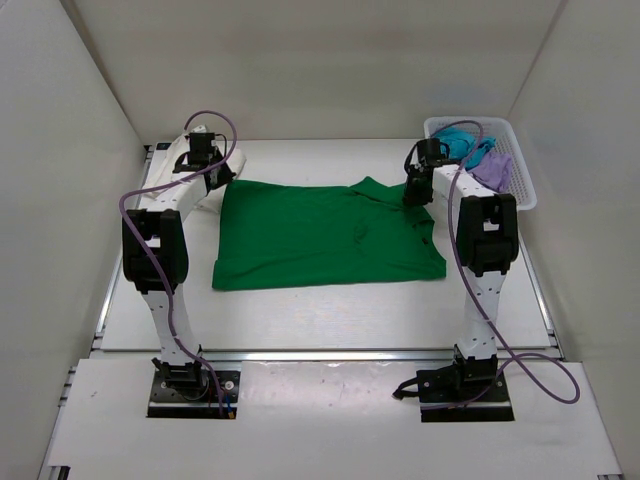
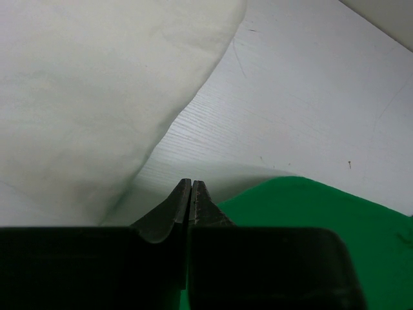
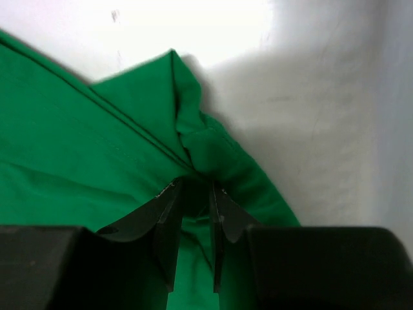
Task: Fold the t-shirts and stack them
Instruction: Grap the side of the flattened tshirt furthest away from the robot with both arms
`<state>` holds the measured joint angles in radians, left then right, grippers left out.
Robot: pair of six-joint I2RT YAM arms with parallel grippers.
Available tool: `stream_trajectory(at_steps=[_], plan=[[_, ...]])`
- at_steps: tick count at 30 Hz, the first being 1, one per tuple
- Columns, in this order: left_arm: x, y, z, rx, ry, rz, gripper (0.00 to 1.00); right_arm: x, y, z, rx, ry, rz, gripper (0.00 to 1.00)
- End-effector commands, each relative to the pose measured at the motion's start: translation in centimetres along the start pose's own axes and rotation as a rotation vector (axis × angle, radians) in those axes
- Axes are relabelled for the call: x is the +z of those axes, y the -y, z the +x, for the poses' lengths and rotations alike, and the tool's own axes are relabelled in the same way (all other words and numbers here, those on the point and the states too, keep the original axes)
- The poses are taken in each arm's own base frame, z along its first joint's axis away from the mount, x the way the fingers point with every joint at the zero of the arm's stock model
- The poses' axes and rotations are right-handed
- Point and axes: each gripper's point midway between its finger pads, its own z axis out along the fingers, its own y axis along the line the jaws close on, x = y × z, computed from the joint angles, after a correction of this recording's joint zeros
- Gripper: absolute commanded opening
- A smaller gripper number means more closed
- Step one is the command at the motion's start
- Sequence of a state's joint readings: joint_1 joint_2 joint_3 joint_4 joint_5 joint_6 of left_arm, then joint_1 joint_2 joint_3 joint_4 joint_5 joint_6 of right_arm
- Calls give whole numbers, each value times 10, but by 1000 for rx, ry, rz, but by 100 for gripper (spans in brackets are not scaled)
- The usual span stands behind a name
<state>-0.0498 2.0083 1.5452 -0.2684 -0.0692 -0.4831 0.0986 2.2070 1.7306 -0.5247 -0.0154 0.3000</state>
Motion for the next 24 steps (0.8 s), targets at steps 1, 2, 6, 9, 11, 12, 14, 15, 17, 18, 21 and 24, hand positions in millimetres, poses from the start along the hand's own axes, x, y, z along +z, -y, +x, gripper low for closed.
stream_trajectory(at_steps=[1,2,6,9,11,12,14,15,17,18,21,24], plan=[[-7,10,-10,6,25,28,0,-16,-7,-14,24,62,-11,20],[-6,8,-10,0,28,20,0,-16,-8,-11,25,55,-9,20],[-7,8,-14,-2,33,19,0,-16,-8,-13,35,54,-19,25],[-6,12,-13,2,34,27,0,-11,-12,-12,74,44,-80,27],[-6,13,-10,9,25,28,0,-9,-11,-9,82,39,-89,25],[-6,13,-9,16,26,25,0,-11,-12,-16,70,64,-87,21],[-5,12,-10,8,24,25,0,-11,-22,-19,47,74,-100,15],[-5,11,-9,10,24,21,0,-10,-23,-18,52,63,-102,12],[-5,11,-10,7,20,24,0,-10,-26,-23,38,75,-110,2],[-7,12,-13,11,28,20,0,-13,-31,-25,26,84,-118,0],[-7,10,-16,11,35,18,0,-26,-38,-33,-23,136,-85,0],[-8,10,-16,8,35,20,0,-40,-48,-39,-51,171,-82,0]])
